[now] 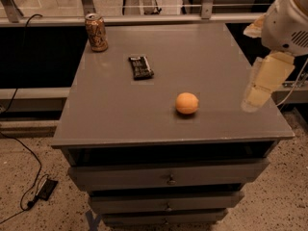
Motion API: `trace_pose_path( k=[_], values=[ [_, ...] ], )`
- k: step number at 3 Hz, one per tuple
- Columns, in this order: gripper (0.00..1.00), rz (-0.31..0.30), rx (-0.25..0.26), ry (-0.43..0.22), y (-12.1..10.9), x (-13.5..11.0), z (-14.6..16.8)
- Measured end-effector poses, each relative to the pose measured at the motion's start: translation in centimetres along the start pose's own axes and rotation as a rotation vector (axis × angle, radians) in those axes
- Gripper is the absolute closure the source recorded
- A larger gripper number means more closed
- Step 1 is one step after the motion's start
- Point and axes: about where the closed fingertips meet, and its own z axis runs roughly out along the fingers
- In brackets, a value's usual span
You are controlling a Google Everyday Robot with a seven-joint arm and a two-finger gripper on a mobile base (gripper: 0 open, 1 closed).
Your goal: Pick rxbar chocolate
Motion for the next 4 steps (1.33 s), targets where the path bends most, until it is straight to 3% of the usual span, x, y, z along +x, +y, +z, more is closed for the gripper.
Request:
trace_pose_path(
  k=[1,2,3,4],
  values=[
    [0.00,0.016,-0.020,-0.130,-4.0,-4.6,2.1],
    [0.00,0.076,0.013,-0.170,-7.6,-9.4,3.8],
    [0.00,0.166,0.074,-0.121,-10.3,-12.9,6.1],
    [0.00,0.297,0.107,-0.032,-12.6,-14.1,8.4]
  ],
)
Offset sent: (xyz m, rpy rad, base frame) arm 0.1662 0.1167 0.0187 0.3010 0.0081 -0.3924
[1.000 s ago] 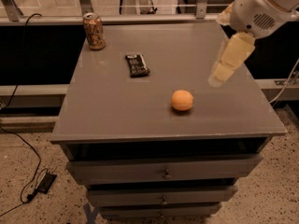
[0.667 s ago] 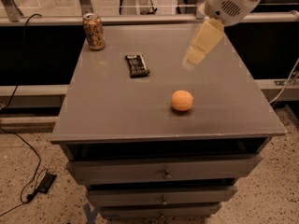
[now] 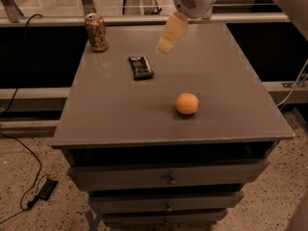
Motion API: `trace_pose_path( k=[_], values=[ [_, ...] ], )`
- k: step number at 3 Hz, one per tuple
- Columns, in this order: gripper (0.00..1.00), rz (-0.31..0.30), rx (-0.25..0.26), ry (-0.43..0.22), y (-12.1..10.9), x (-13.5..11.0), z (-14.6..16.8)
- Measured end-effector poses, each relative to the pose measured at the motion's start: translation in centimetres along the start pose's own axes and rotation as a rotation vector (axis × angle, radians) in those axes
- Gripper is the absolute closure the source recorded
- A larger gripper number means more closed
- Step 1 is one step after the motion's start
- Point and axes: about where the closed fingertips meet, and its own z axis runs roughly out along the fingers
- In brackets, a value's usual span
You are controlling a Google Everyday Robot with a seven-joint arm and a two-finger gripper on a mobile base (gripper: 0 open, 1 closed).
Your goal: Pick rxbar chocolate
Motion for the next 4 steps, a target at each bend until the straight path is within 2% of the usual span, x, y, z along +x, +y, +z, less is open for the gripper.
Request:
trace_pose_path(
  k=[1,2,3,4],
  values=[
    [0.00,0.083,0.003,0.004,0.1,-0.4,0.2],
    [0.00,0.086,-0.009,0.005,0.3,-0.5,0.7],
    [0.00,0.156,0.003,0.009,0.1,-1.6,2.7],
    [0.00,0.284,0.039,0.028,0.0,-3.4,6.2]
  ],
)
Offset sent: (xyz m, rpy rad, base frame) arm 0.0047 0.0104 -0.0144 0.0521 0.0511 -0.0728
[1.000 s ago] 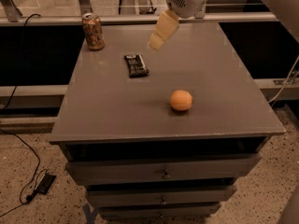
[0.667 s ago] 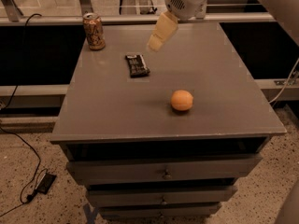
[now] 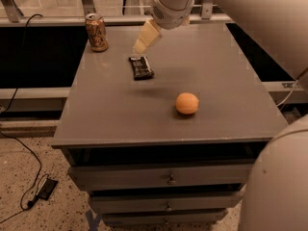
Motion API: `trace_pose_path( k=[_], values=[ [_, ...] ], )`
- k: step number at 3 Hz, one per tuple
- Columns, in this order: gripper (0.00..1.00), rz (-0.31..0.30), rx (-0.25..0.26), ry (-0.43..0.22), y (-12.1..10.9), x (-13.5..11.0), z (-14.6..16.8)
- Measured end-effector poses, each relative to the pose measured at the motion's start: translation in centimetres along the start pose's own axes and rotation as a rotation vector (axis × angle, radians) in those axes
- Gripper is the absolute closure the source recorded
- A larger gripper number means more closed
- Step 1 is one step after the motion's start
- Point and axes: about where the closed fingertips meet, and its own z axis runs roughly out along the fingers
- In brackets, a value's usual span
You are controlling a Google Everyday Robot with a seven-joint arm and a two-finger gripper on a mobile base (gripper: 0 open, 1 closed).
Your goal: Pick rxbar chocolate
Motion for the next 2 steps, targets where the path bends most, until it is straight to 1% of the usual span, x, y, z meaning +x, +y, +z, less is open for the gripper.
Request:
trace_pose_path(
  k=[1,2],
  values=[
    [0.00,0.133,-0.029,0.004,1.8,-1.3,3.8],
    [0.00,0.218,-0.057,0.028,3.6,-2.5,7.1]
  ],
)
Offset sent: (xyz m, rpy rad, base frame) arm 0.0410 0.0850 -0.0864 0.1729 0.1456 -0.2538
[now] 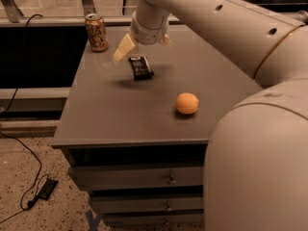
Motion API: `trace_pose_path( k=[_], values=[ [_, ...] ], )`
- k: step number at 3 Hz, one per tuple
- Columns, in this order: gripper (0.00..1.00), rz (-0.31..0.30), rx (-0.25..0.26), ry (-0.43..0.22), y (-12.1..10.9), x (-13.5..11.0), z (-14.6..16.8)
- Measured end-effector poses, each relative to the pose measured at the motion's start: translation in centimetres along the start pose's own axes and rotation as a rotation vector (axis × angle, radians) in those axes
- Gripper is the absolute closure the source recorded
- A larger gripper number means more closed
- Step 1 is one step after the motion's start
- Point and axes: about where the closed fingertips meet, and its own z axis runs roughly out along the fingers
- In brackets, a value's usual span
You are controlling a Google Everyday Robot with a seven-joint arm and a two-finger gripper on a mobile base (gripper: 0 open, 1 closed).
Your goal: Pick rxbar chocolate
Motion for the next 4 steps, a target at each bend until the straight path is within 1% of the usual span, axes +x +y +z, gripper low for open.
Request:
trace_pose_path(
  k=[1,2,3,4],
  values=[
    [0.00,0.061,-0.027,0.067,1.1,-0.2,3.2],
    [0.00,0.103,-0.006,0.158,1.4,0.1,5.6],
    [0.19,0.101,-0.006,0.165,1.5,0.2,5.8],
    [0.43,0.100,-0.006,0.169,1.6,0.3,6.1]
  ],
)
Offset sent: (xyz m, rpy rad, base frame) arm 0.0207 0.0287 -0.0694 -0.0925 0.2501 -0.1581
